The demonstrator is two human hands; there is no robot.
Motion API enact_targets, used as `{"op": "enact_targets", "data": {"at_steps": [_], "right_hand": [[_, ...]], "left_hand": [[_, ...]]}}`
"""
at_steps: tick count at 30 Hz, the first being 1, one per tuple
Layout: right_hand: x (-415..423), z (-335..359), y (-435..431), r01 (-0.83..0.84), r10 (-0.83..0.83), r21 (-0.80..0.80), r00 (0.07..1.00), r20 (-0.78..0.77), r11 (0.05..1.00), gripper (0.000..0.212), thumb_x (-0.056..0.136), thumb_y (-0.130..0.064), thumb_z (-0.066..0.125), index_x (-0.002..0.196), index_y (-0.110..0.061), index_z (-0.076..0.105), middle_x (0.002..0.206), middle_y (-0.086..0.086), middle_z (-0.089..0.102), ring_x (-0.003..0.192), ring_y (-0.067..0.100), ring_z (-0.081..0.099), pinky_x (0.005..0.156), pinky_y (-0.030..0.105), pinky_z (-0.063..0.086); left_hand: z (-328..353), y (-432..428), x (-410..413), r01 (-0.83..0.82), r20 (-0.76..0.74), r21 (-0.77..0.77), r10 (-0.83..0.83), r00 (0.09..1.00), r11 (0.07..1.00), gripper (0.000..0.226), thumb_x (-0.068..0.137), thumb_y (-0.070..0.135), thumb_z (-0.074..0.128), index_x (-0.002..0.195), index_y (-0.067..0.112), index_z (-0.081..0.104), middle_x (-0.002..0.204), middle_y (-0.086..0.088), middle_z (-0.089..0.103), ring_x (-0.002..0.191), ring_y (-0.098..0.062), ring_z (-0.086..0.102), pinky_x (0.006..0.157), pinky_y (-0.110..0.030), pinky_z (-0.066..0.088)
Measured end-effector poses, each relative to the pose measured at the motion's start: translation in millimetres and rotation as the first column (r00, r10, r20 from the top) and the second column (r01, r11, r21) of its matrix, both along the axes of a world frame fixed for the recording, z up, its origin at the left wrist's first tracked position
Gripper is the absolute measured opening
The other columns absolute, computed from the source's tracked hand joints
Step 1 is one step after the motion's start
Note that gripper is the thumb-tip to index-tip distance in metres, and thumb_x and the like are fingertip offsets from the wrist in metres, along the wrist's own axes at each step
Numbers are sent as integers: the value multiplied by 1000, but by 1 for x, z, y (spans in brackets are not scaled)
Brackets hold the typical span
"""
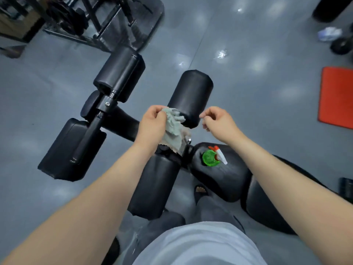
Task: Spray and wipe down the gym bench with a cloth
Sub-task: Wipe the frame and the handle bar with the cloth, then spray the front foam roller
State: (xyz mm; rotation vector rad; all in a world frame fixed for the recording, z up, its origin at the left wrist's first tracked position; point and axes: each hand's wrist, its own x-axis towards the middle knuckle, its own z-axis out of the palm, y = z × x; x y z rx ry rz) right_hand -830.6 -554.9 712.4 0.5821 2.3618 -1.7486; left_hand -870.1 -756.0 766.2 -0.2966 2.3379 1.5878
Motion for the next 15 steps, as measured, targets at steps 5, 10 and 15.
{"op": "enact_targets", "data": {"at_steps": [5,10,15], "right_hand": [[47,-76,37,-105,2,312,950,313,944,9,92,-23,55,97,-18,61,98,2,60,93,24,58,75,29,42],[75,-127,41,-299,80,311,824,561,902,42,87,-41,65,121,-17,57,120,10,56,107,31,59,83,36,49],[77,-142,36,-263,86,386,904,419,884,19,89,-23,59,71,-18,53,73,3,57,72,29,57,51,30,30]], "left_hand": [[-15,20,9,55,47,-156,-48,998,986,26,98,21,40,102,27,65,90,4,68,81,-14,65,72,-33,55],[-30,21,10,12,50,-195,-2,999,981,27,98,40,55,94,16,66,84,7,65,78,-10,60,75,-27,51],[-22,9,12,24,69,-160,-13,998,987,21,95,25,59,96,7,70,89,1,70,81,-8,61,76,-24,53]]}}
